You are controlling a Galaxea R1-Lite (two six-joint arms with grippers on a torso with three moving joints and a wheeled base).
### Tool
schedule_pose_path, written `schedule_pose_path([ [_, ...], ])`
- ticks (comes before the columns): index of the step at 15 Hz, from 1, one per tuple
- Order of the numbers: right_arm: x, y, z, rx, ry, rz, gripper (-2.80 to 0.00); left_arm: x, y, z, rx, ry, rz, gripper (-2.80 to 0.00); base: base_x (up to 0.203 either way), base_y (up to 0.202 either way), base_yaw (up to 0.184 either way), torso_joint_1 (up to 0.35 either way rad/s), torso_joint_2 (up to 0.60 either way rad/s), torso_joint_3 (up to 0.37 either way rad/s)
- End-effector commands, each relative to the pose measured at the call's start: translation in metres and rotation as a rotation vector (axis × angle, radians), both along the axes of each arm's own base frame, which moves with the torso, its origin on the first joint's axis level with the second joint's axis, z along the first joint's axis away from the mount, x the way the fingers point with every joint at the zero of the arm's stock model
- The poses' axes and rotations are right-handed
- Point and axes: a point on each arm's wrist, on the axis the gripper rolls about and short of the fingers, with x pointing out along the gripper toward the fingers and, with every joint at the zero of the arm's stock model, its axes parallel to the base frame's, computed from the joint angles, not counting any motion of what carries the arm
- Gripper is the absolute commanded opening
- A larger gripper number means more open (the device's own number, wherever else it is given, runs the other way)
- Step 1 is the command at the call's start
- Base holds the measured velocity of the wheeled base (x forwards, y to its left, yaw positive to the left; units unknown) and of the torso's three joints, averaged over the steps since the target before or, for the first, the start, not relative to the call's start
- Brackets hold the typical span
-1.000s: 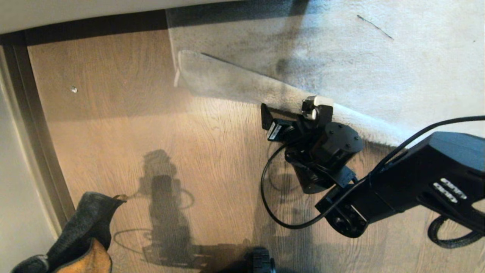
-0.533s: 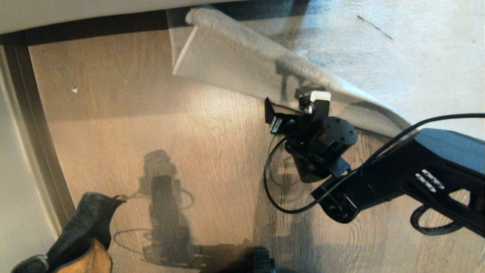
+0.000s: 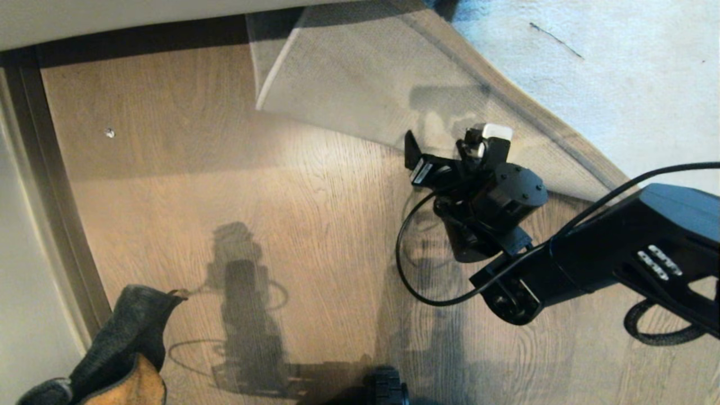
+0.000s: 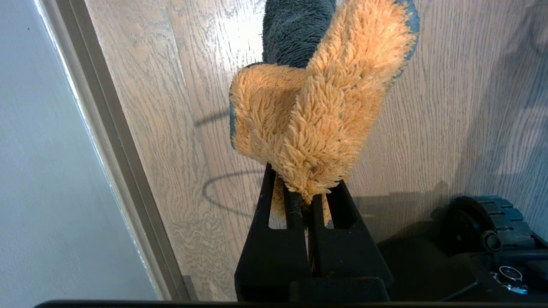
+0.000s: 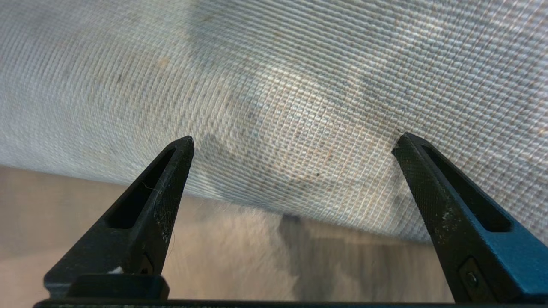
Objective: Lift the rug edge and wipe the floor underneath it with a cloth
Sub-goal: Lift up the carpet
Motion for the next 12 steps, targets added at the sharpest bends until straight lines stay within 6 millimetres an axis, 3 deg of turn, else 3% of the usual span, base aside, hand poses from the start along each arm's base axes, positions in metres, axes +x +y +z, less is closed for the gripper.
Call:
schedule_pose_path([
  [1, -0.007, 0.001, -0.004, 0.057, -0.003, 0.036, 0.00, 0.000, 0.000, 0.000, 0.000, 0.000, 0.001, -2.80, 0.000, 0.000, 0.000, 0.000, 0.00, 0.000],
  [5, -0.022, -0.011, -0.029, 0.195, 0.135, 0.124, 0.00, 0.000, 0.000, 0.000, 0.000, 0.000, 0.000, -2.80, 0.000, 0.000, 0.000, 0.000, 0.00, 0.000],
  [12, -0.047, -0.007, 0.006, 0.224, 0.052, 0.306, 0.00, 0.000, 0.000, 0.000, 0.000, 0.000, 0.000, -2.80, 0.000, 0.000, 0.000, 0.000, 0.00, 0.000],
])
